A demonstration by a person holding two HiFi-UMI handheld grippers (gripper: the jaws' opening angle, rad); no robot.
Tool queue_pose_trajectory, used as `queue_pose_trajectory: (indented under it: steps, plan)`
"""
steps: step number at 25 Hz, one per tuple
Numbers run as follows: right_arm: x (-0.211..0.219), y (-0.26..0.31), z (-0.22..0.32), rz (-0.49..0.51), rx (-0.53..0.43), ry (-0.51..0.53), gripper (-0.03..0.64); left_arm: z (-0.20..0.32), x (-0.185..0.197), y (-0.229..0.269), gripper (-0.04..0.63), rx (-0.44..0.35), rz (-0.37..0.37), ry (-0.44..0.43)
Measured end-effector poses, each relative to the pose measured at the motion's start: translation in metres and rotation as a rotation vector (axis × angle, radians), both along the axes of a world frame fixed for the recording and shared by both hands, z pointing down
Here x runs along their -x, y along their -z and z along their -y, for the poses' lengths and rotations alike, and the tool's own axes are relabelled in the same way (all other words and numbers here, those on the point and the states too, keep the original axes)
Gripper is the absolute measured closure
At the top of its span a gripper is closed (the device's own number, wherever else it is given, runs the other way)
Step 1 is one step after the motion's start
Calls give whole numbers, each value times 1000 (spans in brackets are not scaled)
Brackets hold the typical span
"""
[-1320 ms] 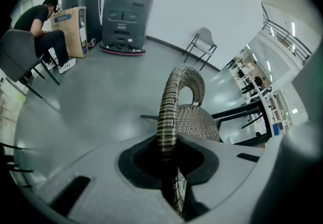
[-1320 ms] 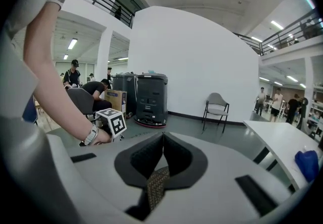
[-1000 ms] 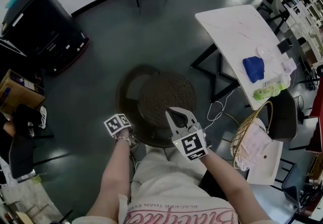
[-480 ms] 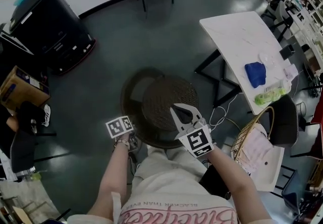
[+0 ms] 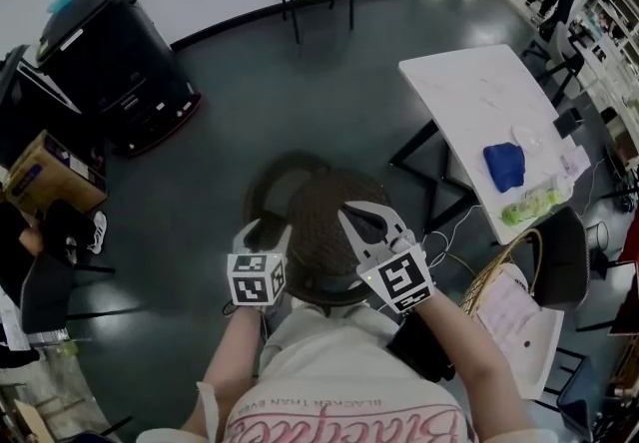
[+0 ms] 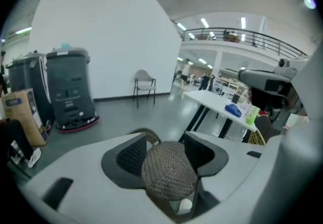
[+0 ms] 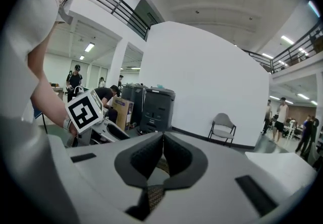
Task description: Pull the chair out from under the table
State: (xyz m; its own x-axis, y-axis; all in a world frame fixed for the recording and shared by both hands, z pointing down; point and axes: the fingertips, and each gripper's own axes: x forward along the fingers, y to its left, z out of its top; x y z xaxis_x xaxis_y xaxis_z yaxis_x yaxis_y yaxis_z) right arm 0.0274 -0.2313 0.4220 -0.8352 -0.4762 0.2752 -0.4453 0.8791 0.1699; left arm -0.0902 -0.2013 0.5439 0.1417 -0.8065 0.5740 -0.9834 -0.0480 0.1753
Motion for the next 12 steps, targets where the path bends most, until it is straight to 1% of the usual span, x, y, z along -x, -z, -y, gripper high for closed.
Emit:
queue_pose_trajectory:
  steps: [3, 6, 8, 11, 12]
  plan:
    - [3, 22, -7, 13, -21, 27, 612, 12, -24, 60, 378, -169, 25, -74]
    - [4, 45, -10, 55, -33, 15, 612, 18, -45, 117, 395, -317, 45, -147]
    - [2, 64, -12, 94, -59, 12, 612, 19, -58, 151, 419, -402, 53, -186]
    - [-3, 92, -15, 148, -90, -4, 612, 20, -73, 197, 468, -513, 64, -221]
    - [-5, 101, -15, 166, -95, -12, 612, 20, -77, 210, 496, -547, 65, -227]
